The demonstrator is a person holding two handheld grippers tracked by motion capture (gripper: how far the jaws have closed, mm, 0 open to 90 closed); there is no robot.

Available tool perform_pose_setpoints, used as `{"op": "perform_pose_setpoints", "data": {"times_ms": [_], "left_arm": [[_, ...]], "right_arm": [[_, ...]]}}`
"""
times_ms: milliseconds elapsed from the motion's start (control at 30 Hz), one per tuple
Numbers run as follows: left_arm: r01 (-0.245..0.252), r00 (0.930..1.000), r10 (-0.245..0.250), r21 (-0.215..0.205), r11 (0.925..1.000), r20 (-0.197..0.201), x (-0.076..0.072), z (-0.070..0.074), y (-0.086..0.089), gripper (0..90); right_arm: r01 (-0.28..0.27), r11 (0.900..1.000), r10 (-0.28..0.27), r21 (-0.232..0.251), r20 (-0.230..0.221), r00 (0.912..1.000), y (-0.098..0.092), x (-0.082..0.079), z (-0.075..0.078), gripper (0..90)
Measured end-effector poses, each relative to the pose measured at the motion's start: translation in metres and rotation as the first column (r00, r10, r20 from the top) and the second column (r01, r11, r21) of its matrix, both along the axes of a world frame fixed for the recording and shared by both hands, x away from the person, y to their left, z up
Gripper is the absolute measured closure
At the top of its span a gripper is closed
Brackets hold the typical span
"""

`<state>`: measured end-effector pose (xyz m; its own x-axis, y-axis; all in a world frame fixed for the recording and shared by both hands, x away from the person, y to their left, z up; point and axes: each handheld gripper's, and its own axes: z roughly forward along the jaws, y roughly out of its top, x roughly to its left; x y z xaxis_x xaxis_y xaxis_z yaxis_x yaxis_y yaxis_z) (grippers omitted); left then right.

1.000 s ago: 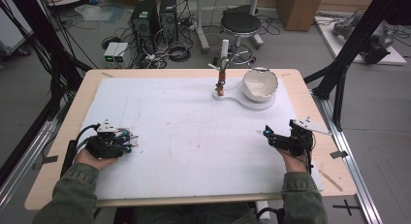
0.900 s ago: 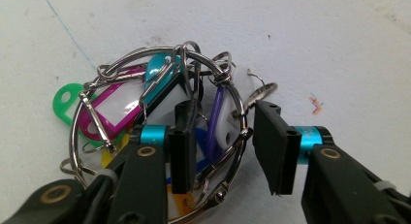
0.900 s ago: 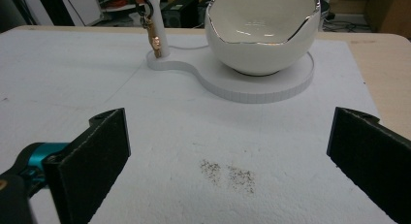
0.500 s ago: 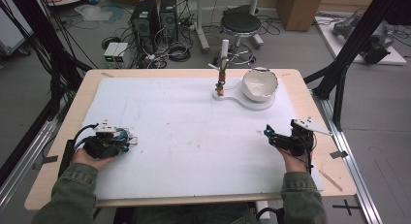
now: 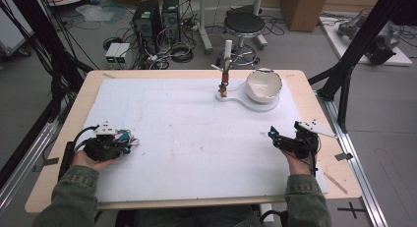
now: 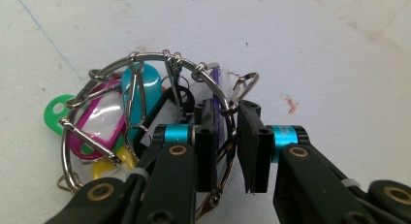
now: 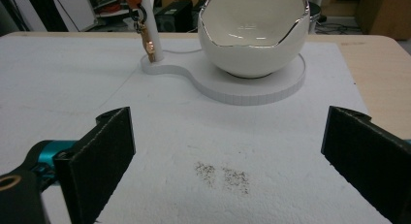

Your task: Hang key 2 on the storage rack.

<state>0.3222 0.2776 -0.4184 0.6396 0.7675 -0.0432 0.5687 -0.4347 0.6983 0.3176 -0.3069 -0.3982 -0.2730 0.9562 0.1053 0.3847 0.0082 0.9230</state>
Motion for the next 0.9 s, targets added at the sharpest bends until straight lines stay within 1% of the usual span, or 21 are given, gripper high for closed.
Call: {"op": "perform_pose_setpoints", "data": {"times_ms": [167, 333, 400, 433, 467, 533, 600, 633, 733, 900], "left_arm": [[-0.015, 0.9998, 0.015, -0.032, 0.9994, 0.012, -0.001, 0.004, 0.003, 78.1], [-0.022, 0.9996, 0.023, -0.037, 0.9991, 0.015, -0.001, 0.009, 0.004, 78.1], [-0.023, 0.9996, 0.024, -0.046, 0.9987, 0.014, -0.001, 0.011, 0.004, 78.2], [-0.020, 0.9996, 0.021, -0.041, 0.9990, 0.018, 0.000, 0.012, 0.005, 78.2], [-0.023, 0.9995, 0.024, -0.045, 0.9987, 0.021, 0.000, 0.014, 0.004, 78.2], [-0.021, 0.9994, 0.022, -0.051, 0.9985, 0.026, 0.000, 0.018, 0.004, 78.2], [-0.025, 0.9991, 0.027, -0.059, 0.9979, 0.034, 0.001, 0.021, 0.004, 78.2], [-0.027, 0.9988, 0.029, -0.061, 0.9978, 0.039, 0.002, 0.022, 0.005, 78.2], [-0.028, 0.9987, 0.031, -0.052, 0.9982, 0.042, 0.004, 0.025, 0.005, 78.2], [-0.029, 0.9978, 0.034, -0.079, 0.9965, 0.056, 0.006, 0.034, 0.005, 78.3]], "right_arm": [[0.005, 1.000, -0.005, 0.009, -0.002, 1.0000, -0.001, 0.000, 0.000, 3.2], [0.006, 1.000, -0.006, 0.011, -0.006, 1.0000, 0.000, 0.000, 0.000, 2.9], [0.006, 1.000, -0.006, 0.012, -0.003, 1.0000, -0.001, 0.000, 0.000, 2.8], [0.007, 1.000, -0.007, 0.014, -0.006, 1.0000, -0.001, 0.000, 0.000, 2.7], [0.005, 1.000, -0.005, 0.011, 0.000, 1.0000, -0.001, 0.000, 0.000, 2.6], [0.011, 1.000, -0.011, 0.015, -0.007, 0.9999, -0.001, 0.000, 0.000, 2.5], [0.009, 1.000, -0.009, 0.013, -0.001, 1.0000, -0.001, 0.000, 0.000, 2.4], [0.011, 1.000, -0.011, 0.018, -0.006, 0.9999, -0.001, 0.000, 0.000, 2.2], [0.013, 1.000, -0.013, 0.018, -0.002, 0.9999, -0.001, 0.001, 0.000, 2.1], [0.009, 1.000, -0.009, 0.015, 0.000, 1.0000, -0.001, 0.001, 0.000, 2.0]]}}
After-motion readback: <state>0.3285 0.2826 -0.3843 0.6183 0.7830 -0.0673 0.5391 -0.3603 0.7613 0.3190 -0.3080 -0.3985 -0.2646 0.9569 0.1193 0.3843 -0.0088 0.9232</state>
